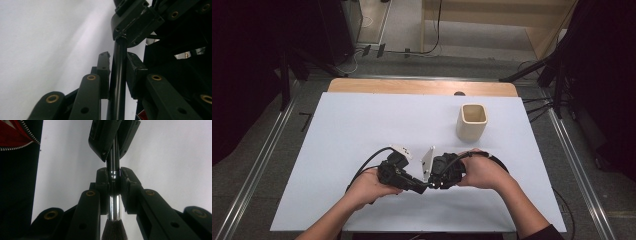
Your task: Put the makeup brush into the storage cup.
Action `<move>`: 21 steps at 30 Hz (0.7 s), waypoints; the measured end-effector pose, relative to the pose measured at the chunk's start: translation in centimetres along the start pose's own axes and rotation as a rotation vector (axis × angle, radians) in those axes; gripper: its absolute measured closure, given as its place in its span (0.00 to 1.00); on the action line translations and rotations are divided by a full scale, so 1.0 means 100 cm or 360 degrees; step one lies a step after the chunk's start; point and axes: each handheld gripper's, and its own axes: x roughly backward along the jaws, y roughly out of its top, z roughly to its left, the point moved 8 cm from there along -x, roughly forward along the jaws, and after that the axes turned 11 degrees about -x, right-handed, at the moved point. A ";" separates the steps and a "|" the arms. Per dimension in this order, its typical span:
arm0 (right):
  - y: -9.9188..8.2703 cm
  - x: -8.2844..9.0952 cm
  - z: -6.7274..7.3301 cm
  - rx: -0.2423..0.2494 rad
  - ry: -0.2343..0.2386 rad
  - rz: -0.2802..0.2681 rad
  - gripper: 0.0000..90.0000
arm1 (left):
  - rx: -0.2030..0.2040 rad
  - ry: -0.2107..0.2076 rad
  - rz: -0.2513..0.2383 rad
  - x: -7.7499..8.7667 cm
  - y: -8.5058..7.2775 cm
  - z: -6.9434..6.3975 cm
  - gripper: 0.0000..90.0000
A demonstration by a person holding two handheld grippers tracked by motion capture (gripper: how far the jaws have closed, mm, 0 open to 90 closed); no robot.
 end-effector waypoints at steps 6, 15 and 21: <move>-0.001 -0.002 0.001 0.0033 0.0002 -0.0040 0.87 | -0.0003 -0.0060 0.0021 -0.001 -0.001 -0.001 0.88; -0.003 -0.002 0.001 0.0055 0.0005 -0.0083 0.87 | 0.0013 -0.0086 0.0000 -0.001 0.000 -0.001 0.88; 0.000 0.001 0.000 0.0015 0.0012 -0.0202 0.64 | 0.0036 -0.0080 -0.0021 0.001 0.000 0.001 0.88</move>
